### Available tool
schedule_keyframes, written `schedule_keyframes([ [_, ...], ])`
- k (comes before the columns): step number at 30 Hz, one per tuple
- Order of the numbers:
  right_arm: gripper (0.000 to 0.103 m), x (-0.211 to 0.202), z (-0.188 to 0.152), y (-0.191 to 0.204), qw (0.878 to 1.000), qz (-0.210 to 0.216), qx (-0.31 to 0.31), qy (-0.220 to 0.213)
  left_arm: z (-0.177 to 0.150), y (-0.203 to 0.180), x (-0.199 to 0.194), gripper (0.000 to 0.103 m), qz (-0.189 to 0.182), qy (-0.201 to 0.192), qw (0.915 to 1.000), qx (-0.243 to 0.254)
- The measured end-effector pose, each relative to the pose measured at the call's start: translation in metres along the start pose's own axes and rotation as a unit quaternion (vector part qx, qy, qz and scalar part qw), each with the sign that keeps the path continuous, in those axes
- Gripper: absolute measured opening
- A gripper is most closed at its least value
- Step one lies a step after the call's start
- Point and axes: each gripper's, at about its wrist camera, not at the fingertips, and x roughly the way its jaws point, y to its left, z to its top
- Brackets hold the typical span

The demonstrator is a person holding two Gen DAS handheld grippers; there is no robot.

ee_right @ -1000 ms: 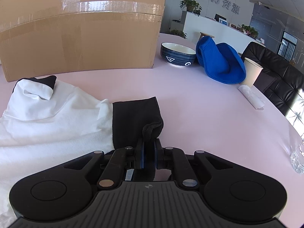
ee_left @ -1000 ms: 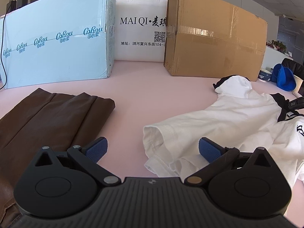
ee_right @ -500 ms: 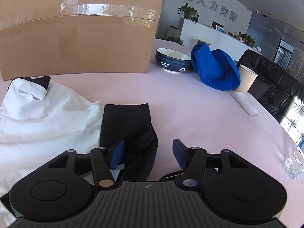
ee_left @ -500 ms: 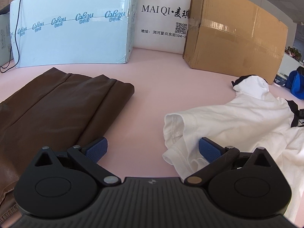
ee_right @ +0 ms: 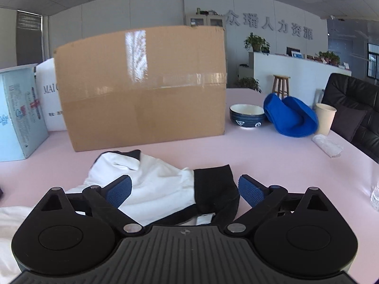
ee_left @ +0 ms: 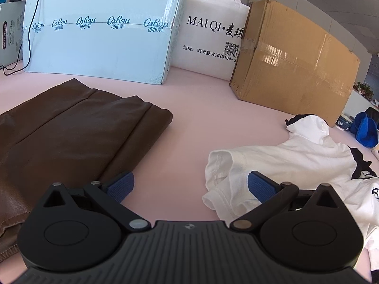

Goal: Fold clothes
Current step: 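Open the right gripper and release the sleeve, then grasp the hoodie hem with the left gripper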

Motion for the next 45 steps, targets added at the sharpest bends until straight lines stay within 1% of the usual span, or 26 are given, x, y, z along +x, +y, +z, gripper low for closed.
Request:
schedule_keyframes([
  [4, 0.099, -0.026, -0.025, 0.025, 0.998, 0.063, 0.008, 0.003, -0.002, -0.003, -0.003, 0.103, -0.01, 0.0, 0.9999, 0.005],
  [6, 0.099, -0.034, -0.043, 0.04, 0.996, 0.088, -0.004, 0.008, -0.003, -0.006, -0.003, 0.103, -0.009, -0.001, 0.9999, 0.013],
  [9, 0.099, -0.045, -0.068, 0.06, 0.992, 0.113, -0.047, 0.006, -0.004, -0.009, -0.001, 0.103, -0.01, 0.004, 0.9997, 0.023],
  [12, 0.099, -0.056, -0.089, 0.076, 0.986, 0.131, -0.103, -0.008, -0.005, -0.013, 0.001, 0.103, -0.006, 0.01, 0.9993, 0.034],
  [15, 0.099, -0.058, -0.097, 0.084, 0.982, 0.141, -0.127, -0.003, -0.006, -0.016, 0.004, 0.103, -0.003, 0.015, 0.9988, 0.047],
  [18, 0.1, -0.048, -0.096, 0.078, 0.983, 0.151, -0.104, 0.02, -0.007, -0.016, 0.007, 0.103, 0.0, 0.024, 0.9986, 0.048],
  [21, 0.103, -0.037, -0.091, 0.067, 0.983, 0.167, -0.058, 0.047, -0.006, -0.015, 0.015, 0.103, 0.006, 0.046, 0.9979, 0.045],
  [25, 0.103, -0.032, -0.094, 0.058, 0.981, 0.182, -0.02, 0.065, -0.007, -0.022, 0.018, 0.103, 0.015, 0.047, 0.9965, 0.067],
  [28, 0.103, -0.034, -0.096, 0.054, 0.981, 0.183, -0.008, 0.062, -0.002, -0.028, 0.018, 0.103, 0.025, 0.035, 0.995, 0.091],
  [31, 0.103, -0.035, -0.097, 0.051, 0.981, 0.184, 0.002, 0.058, 0.004, -0.037, 0.012, 0.103, 0.046, -0.001, 0.9922, 0.116],
  [33, 0.103, -0.035, -0.097, 0.049, 0.98, 0.188, 0.008, 0.058, 0.007, -0.047, 0.01, 0.103, 0.048, -0.014, 0.9885, 0.143],
  [34, 0.103, -0.034, -0.097, 0.048, 0.98, 0.19, 0.011, 0.058, 0.01, -0.052, 0.01, 0.103, 0.048, -0.018, 0.9864, 0.156],
  [36, 0.103, -0.035, -0.098, 0.046, 0.98, 0.192, 0.016, 0.057, 0.013, -0.06, 0.014, 0.103, 0.055, -0.019, 0.9842, 0.167],
  [38, 0.103, -0.035, -0.098, 0.043, 0.979, 0.195, 0.024, 0.054, 0.015, -0.065, 0.02, 0.102, 0.062, -0.014, 0.9823, 0.176],
  [40, 0.103, -0.035, -0.099, 0.039, 0.978, 0.197, 0.037, 0.05, 0.016, -0.069, 0.026, 0.096, 0.065, -0.001, 0.9812, 0.181],
  [43, 0.103, -0.035, -0.099, 0.033, 0.977, 0.202, 0.057, 0.046, 0.018, -0.067, 0.034, 0.081, 0.061, 0.02, 0.9847, 0.162],
  [44, 0.103, -0.035, -0.099, 0.031, 0.975, 0.206, 0.064, 0.046, 0.019, -0.065, 0.036, 0.067, 0.057, 0.028, 0.9862, 0.152],
  [45, 0.103, -0.035, -0.099, 0.029, 0.974, 0.209, 0.072, 0.046, 0.02, -0.063, 0.038, 0.051, 0.052, 0.041, 0.9879, 0.141],
])
